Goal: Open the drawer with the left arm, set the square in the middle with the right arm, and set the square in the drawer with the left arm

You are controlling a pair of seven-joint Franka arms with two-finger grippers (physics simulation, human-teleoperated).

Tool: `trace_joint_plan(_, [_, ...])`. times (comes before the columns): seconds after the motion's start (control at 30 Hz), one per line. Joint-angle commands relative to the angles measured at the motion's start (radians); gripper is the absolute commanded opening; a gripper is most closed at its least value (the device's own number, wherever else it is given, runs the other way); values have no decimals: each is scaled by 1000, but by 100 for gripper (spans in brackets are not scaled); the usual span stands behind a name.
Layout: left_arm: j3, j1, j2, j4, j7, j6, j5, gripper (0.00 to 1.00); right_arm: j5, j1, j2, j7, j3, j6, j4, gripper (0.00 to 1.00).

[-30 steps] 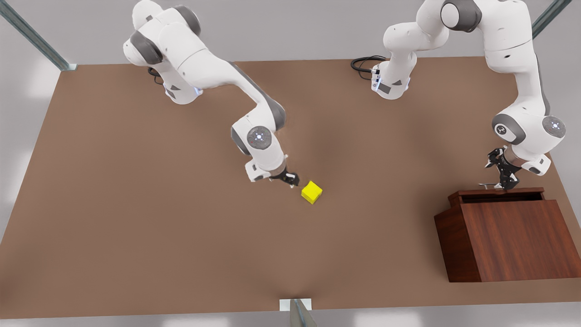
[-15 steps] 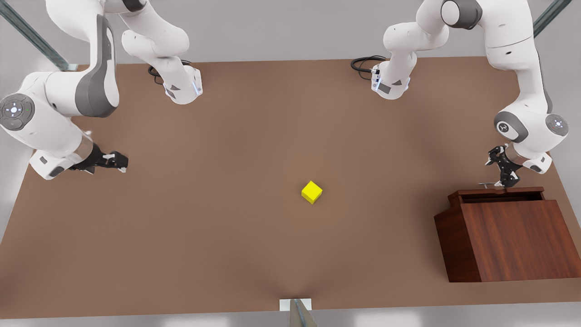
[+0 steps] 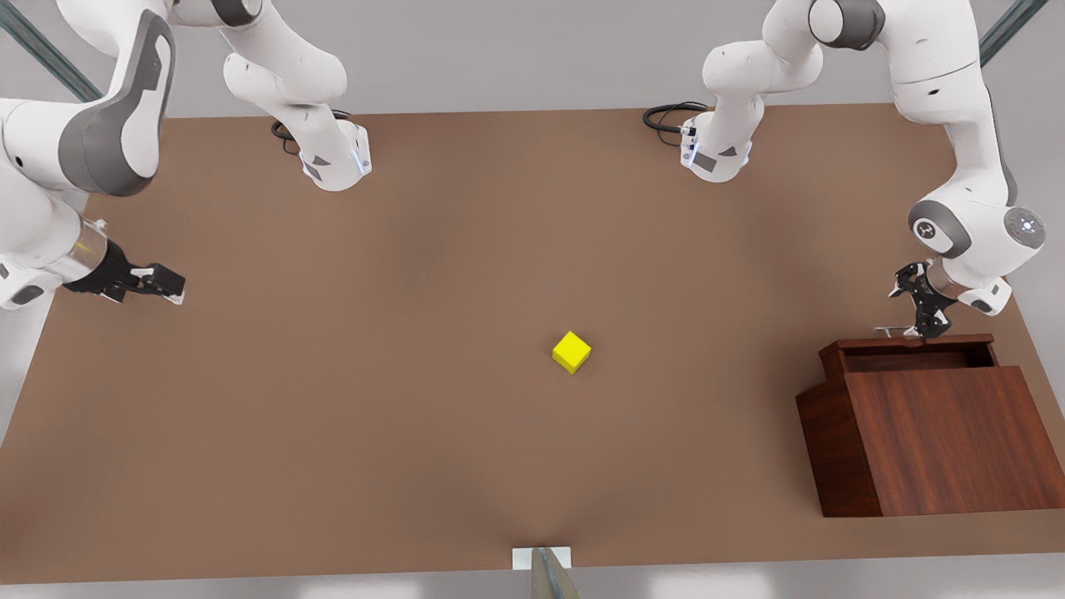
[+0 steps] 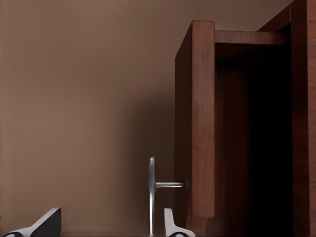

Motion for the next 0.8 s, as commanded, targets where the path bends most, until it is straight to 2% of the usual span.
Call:
trace_joint_plan(0.0, [2, 0, 0, 0, 0, -1, 0, 100, 0, 1, 1, 0, 0, 0, 2, 100])
trace_joint_plan(0.77, [10, -2, -16, 0, -9, -97, 40, 100, 0, 8, 23, 0, 2, 8, 6, 100])
